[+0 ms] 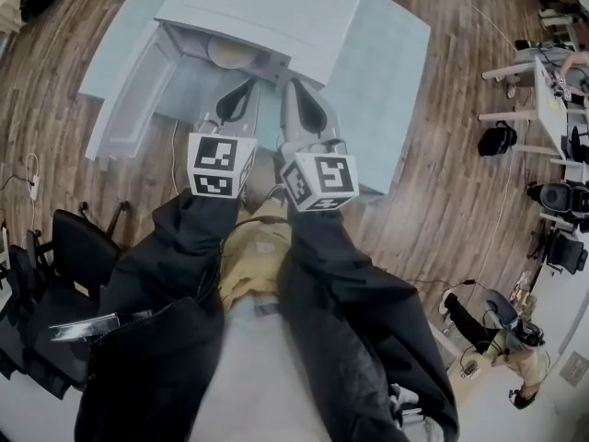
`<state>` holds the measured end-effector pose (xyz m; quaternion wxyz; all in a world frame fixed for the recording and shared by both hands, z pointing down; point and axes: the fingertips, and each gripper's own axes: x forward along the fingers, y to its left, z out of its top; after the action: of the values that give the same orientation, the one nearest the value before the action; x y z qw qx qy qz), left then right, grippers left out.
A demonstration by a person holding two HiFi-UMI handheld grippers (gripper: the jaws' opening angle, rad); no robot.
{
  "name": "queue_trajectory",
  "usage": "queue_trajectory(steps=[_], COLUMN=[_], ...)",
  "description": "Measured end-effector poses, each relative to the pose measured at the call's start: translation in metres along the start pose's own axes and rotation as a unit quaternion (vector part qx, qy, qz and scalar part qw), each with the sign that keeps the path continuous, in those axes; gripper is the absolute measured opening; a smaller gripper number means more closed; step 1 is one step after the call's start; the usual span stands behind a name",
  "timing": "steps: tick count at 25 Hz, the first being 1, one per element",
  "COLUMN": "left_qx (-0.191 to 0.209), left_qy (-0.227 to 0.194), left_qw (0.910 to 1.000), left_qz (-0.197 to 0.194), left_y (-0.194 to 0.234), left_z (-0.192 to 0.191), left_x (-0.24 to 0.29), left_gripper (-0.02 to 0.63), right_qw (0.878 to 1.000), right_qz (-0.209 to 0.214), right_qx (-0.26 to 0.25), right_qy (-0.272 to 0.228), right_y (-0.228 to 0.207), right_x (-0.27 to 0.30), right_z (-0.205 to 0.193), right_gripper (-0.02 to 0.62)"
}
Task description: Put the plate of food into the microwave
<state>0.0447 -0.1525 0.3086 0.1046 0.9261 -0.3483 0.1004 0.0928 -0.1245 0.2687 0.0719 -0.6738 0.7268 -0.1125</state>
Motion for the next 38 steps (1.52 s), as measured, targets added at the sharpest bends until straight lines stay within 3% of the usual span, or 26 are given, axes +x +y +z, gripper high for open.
queue_trajectory(steps=[8,16,23,38], left_qx=[0.044,0.060,0.069,0.069], left_qy=[-0.069,-0.082,-0.101,-0.083], left_qw=[0.9961,0.9934,0.9901,0.9913], left_qz=[-0.031,-0.052,-0.069,-0.075], left_y=[-0.033,-0.053,-0.066,-0.068], left_z=[0.067,0.079,0.096,0.089], left_x=[0.003,0.015,0.025,0.032], left_gripper=[-0.005,-0.005,-0.005,-0.005], right_qw=[0.994,0.987,0.985,0.984], right_qz=[-0.039,-0.062,-0.069,-0.072], right_qx=[-0.091,-0.139,-0.141,-0.150], right_qy=[-0.049,-0.057,-0.075,-0.071], right_y=[-0.015,-0.030,-0.041,-0.042], right_x=[-0.017,-0.018,-0.015,-0.015], right_z=[0.058,0.075,0.092,0.089], right_gripper=[-0.005,-0.005,-0.008,-0.009])
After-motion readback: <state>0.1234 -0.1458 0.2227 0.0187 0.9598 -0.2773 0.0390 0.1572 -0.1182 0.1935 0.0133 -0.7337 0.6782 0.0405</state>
